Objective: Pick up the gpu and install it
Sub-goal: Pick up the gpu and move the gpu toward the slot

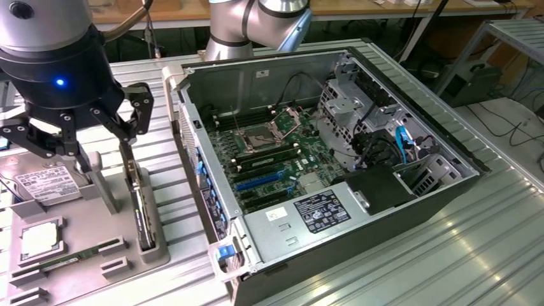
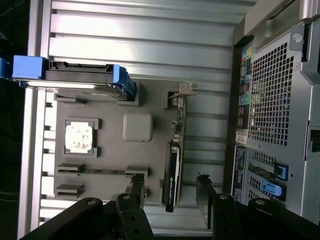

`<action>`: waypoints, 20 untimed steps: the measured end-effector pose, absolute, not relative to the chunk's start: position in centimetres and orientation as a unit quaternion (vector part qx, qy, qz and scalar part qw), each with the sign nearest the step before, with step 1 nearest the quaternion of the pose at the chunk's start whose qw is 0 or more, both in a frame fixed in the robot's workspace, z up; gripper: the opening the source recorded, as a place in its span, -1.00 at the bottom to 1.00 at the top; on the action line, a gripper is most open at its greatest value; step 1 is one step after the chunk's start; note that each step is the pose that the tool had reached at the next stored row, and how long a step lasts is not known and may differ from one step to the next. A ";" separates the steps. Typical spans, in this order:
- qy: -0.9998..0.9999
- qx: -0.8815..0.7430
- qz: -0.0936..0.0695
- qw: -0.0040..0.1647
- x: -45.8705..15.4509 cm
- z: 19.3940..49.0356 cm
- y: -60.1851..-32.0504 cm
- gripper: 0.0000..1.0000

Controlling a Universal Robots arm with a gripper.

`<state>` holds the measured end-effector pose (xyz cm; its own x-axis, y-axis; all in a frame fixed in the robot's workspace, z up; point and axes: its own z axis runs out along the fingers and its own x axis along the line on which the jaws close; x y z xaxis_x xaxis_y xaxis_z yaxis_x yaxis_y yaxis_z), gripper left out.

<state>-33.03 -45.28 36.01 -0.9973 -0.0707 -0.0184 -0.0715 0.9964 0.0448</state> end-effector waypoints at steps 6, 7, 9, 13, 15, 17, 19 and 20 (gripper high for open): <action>0.999 -0.035 0.020 0.008 -33.1 35.7 -45.3 0.08; 0.999 -0.035 0.019 0.008 -33.1 35.5 -45.3 0.08; 0.999 -0.034 0.019 0.008 -33.1 35.4 -45.3 0.08; 0.999 -0.034 0.018 0.008 -33.1 35.1 -45.3 0.08; 0.999 -0.034 0.018 0.008 -33.0 34.9 -45.4 0.08; 0.999 -0.034 0.018 0.008 -32.9 34.8 -45.5 0.08; 0.999 -0.034 0.018 0.008 -32.8 34.7 -45.5 0.08; 0.999 -0.034 0.018 0.008 -32.8 34.7 -45.5 0.08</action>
